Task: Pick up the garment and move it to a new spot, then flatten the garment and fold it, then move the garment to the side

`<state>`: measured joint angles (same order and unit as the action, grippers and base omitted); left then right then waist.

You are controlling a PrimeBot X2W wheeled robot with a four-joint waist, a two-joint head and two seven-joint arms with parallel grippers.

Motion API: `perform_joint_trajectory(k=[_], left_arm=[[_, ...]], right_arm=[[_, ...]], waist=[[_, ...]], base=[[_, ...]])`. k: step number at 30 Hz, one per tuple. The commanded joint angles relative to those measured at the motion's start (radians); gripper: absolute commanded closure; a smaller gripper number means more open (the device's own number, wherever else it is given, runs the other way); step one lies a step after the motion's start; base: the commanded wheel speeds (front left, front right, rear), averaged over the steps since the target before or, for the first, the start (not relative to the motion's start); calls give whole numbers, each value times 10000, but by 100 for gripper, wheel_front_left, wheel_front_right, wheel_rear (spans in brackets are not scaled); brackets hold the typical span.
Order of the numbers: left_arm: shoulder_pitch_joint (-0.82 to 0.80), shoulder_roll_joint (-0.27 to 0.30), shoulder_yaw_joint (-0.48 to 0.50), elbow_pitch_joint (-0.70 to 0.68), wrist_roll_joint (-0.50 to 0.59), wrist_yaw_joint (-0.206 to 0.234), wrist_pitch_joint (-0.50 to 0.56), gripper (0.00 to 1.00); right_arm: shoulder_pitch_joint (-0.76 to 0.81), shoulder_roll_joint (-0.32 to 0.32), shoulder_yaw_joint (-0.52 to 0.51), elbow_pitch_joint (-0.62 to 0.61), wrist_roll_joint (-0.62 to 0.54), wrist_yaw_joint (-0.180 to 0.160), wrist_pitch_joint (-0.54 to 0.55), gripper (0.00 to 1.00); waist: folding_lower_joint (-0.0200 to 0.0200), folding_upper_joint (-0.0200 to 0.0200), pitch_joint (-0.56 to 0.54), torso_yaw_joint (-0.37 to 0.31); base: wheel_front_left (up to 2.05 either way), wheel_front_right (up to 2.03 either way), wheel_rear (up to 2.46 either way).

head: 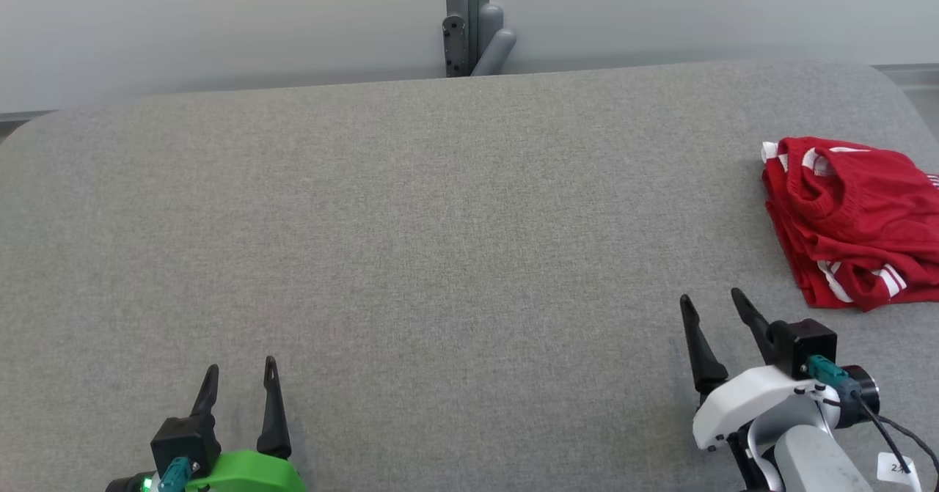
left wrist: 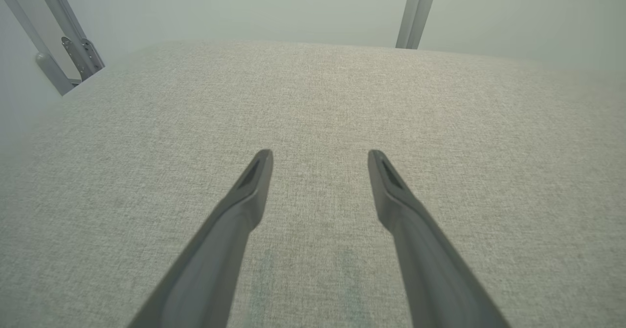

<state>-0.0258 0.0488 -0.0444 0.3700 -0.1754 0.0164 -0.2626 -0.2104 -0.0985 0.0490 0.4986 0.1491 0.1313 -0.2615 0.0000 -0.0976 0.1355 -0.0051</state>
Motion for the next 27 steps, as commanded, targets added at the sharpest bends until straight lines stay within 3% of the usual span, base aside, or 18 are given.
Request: perform_joint_trajectory(k=[1,9,27], left_arm=[[220,36,81,51,-7,-51,-18,0],[471,37,201,151,143,-10,-20,0],[721,37,467,-98,12,-492,-18,0]], right_arm=[[300,100,69,-75,-112,-14,-14,0],[860,343,226,-588,-143,-14,-14,0],[1700,469,110,-1500,-777,-14,-14,0]], waist=[[0,2,-378,160],[0,2,-780,244],[0,2,-1352,185]], base=[[0,0,0],[0,0,0],[0,0,0]])
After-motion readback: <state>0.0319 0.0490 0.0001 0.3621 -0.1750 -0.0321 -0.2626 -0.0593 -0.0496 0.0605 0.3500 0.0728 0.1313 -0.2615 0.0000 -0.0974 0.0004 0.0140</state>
